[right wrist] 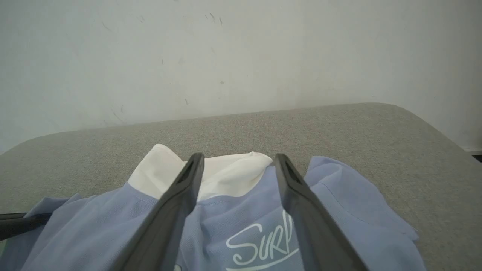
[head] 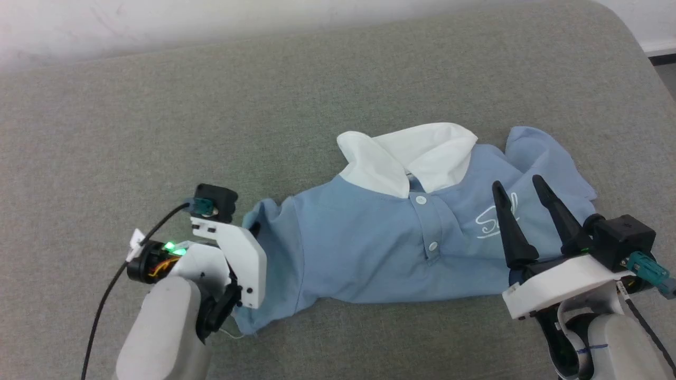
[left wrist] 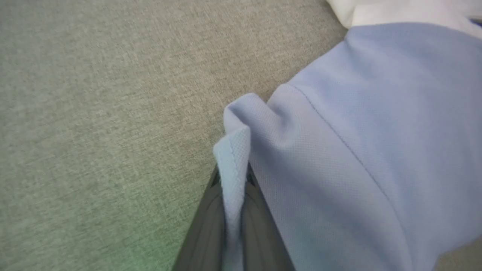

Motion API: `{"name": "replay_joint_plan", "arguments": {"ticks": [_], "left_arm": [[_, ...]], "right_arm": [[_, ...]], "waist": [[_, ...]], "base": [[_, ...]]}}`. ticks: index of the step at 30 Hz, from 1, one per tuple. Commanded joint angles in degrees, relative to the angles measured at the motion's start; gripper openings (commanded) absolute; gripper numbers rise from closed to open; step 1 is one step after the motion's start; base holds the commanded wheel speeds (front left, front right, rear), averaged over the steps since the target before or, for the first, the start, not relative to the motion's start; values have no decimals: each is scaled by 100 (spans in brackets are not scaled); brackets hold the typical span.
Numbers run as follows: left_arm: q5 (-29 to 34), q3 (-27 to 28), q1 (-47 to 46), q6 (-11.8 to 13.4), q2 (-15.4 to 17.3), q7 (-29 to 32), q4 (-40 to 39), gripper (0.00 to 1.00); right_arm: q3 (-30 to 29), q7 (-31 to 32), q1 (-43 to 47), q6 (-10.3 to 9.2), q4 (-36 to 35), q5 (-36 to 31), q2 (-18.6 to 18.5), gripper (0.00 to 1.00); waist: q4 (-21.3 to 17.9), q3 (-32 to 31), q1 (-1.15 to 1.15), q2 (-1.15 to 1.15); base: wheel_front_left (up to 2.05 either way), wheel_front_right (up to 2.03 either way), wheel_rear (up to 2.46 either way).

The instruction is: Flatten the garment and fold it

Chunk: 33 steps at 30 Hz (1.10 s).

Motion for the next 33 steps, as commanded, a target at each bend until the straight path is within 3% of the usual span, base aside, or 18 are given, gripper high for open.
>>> {"name": "replay_joint_plan", "arguments": {"ticks": [1,6,12,20,26,33], "left_arm": [[-5,50,46,23,18,-115,-32,0],[-90,368,231,291,42,-708,-152,0],[-364,787,833,577,28,-998,-434,0],[-627,1203,1633,834,23,-1211,-912,0],[-716,1302,1789,901,29,-1248,-1077,0],[-754,1205,1602,868,9,-1232,-1127,0]], "right_arm": [[21,-28,-58,-4,18,41,18,100],[-24,-16,-42,-4,59,40,18,100],[-282,18,-43,-4,131,-50,18,100],[-1307,300,-448,-4,613,-606,18,100],[-1828,807,-1271,-4,1613,-1069,-52,100],[-1909,1707,-2333,-4,3111,-1308,-410,100]], "waist": [[26,-2,-1,0],[136,-52,-1,0],[355,-141,-1,0],[696,-197,-1,0],[899,-138,-1,0],[1132,121,-1,0]], "base": [[0,0,0],[0,0,0],[0,0,0],[0,0,0],[0,0,0],[0,0,0]]}}
